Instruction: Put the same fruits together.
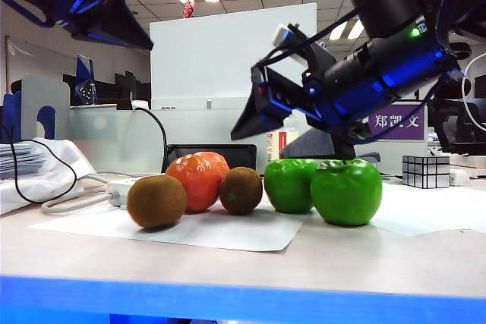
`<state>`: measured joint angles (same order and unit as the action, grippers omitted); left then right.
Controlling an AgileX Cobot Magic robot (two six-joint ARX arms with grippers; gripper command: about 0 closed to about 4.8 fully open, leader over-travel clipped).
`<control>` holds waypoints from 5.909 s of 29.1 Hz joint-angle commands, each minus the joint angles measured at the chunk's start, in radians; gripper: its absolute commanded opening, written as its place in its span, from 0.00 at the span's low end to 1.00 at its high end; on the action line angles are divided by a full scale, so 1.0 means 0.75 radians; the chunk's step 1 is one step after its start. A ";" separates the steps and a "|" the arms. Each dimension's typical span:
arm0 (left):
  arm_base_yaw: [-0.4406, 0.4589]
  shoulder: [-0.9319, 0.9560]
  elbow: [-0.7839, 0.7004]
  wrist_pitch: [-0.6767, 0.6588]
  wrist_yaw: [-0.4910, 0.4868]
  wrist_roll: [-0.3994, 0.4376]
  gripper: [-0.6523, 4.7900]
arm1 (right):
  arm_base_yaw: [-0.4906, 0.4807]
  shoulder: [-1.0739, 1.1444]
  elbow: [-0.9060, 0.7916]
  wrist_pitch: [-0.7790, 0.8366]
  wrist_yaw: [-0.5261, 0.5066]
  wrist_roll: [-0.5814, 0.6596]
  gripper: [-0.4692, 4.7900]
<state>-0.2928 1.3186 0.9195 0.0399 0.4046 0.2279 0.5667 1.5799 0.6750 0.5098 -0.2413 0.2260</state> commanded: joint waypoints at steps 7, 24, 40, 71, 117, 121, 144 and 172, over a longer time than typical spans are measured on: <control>0.004 -0.011 0.005 0.009 -0.030 -0.070 0.11 | 0.003 -0.044 0.005 0.129 -0.066 0.072 0.91; 0.270 -0.340 -0.005 -0.064 -0.030 -0.111 0.11 | -0.002 -0.645 0.005 -0.122 0.302 -0.168 0.21; 0.426 -0.727 -0.171 -0.214 -0.031 -0.157 0.11 | -0.002 -1.279 0.005 -0.706 0.682 -0.267 0.21; 0.421 -1.755 -0.705 -0.457 0.036 -0.572 0.11 | 0.002 -2.103 -0.181 -1.429 0.912 -0.027 0.21; 0.389 -1.755 -1.213 -0.117 0.051 -0.697 0.11 | 0.001 -2.104 -0.668 -1.023 0.769 -0.017 0.21; 0.350 -1.756 -1.213 -0.118 0.064 -0.697 0.11 | 0.001 -2.104 -0.668 -1.023 0.772 -0.017 0.21; 0.350 -1.755 -1.213 -0.121 0.059 -0.698 0.11 | -0.209 -2.104 -0.744 -1.014 0.771 -0.017 0.21; 0.349 -1.755 -1.213 -0.121 0.059 -0.697 0.11 | -0.532 -2.104 -0.850 -1.018 0.772 -0.018 0.21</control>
<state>-0.0303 0.0032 0.0082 -0.0639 0.4484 -0.3038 0.1669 0.0029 0.0410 -0.2588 0.3367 0.2100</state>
